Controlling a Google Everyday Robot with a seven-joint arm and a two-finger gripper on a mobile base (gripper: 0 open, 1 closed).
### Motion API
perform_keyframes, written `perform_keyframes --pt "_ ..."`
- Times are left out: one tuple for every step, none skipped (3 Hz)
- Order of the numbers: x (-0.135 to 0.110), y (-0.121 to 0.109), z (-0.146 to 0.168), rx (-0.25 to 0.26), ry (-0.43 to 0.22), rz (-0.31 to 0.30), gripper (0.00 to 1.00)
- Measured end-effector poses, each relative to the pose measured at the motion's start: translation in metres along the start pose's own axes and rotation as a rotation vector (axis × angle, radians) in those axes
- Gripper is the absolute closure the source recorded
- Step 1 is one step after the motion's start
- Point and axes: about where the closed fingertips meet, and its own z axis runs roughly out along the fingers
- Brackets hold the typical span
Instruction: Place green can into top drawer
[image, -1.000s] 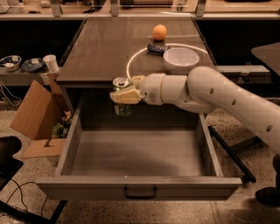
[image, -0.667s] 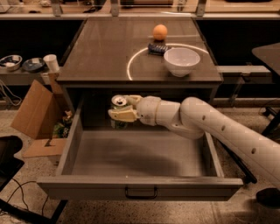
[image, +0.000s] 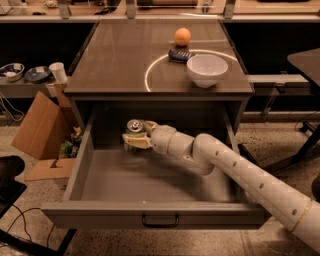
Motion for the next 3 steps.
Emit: perform_keyframes --pt "0.03 -0.008 0.0097 0.025 0.021 0.028 1.0" --pt "0.0364 -0.0092 0.0121 0.03 0.026 0.034 0.88" --pt "0.0364 -0.0092 0.0121 0.03 0.026 0.034 0.64"
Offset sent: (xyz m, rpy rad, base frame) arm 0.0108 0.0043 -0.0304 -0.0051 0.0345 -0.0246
